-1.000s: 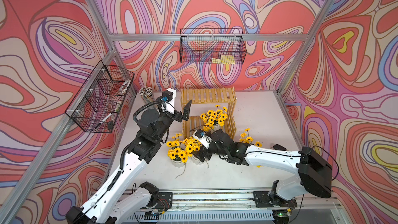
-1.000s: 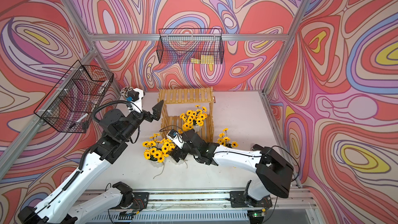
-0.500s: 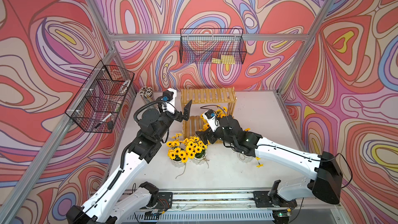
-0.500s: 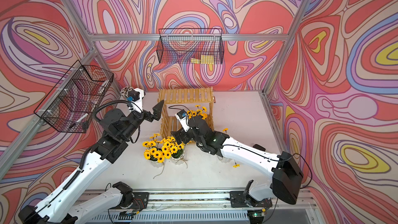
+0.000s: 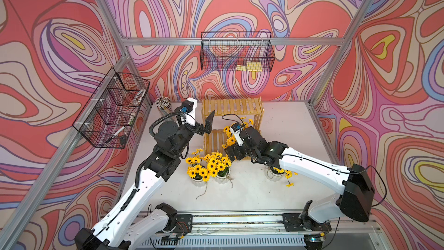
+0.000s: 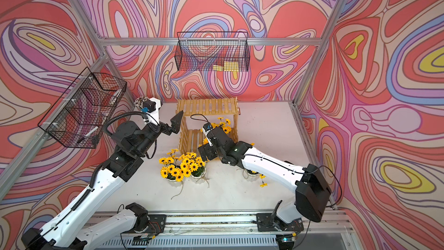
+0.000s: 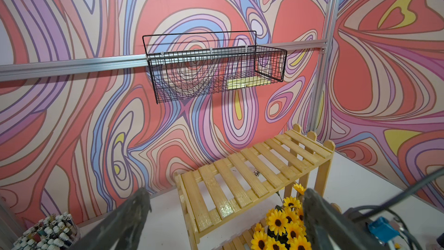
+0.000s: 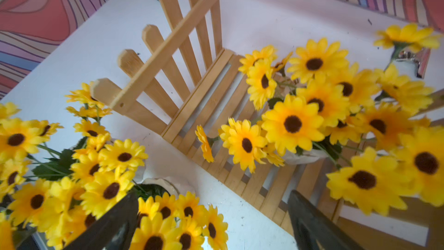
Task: Take the sunflower pots off the shelves
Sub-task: Place the sunflower pot at the center of the board, then pick up the sunflower pot from the shelf.
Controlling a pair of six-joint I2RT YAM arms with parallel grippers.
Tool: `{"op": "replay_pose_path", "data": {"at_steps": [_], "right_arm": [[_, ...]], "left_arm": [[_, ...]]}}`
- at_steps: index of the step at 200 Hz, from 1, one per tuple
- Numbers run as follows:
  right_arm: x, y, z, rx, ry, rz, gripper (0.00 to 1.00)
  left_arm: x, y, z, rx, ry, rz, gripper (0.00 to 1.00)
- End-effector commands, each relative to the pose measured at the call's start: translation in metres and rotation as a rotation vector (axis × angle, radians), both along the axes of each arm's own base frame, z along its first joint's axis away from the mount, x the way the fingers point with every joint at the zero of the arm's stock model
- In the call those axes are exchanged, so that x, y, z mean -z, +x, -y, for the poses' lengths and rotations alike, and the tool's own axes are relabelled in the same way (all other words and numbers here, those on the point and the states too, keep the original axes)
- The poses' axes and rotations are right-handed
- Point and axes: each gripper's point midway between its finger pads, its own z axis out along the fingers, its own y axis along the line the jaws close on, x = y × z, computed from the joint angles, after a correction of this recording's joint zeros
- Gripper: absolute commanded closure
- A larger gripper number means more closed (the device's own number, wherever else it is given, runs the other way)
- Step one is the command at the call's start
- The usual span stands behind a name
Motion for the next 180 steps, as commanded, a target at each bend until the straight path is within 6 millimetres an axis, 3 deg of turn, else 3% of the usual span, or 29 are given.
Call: {"op": "replay_pose_path", "data": {"at_steps": [1,95,180], "right_arm": [[0.017,0.004,0.012,0.063,-0.024,-0.082,0.02],[0.054,0.04,0.037,0.199,-0.044,-0.163,0.02],[0.064,0.073,0.045,0.263,-0.082,-0.131,0.02]], "left_arm": [[-0.021,-0.004,0.0,0.012,-0.019,0.058,0.0],[-0.02,-0.001,-0.001,0.003,-0.015,0.058,0.0],[-0.019,0.001,-0.003,-0.018,0.004,0.062,0.0]]}}
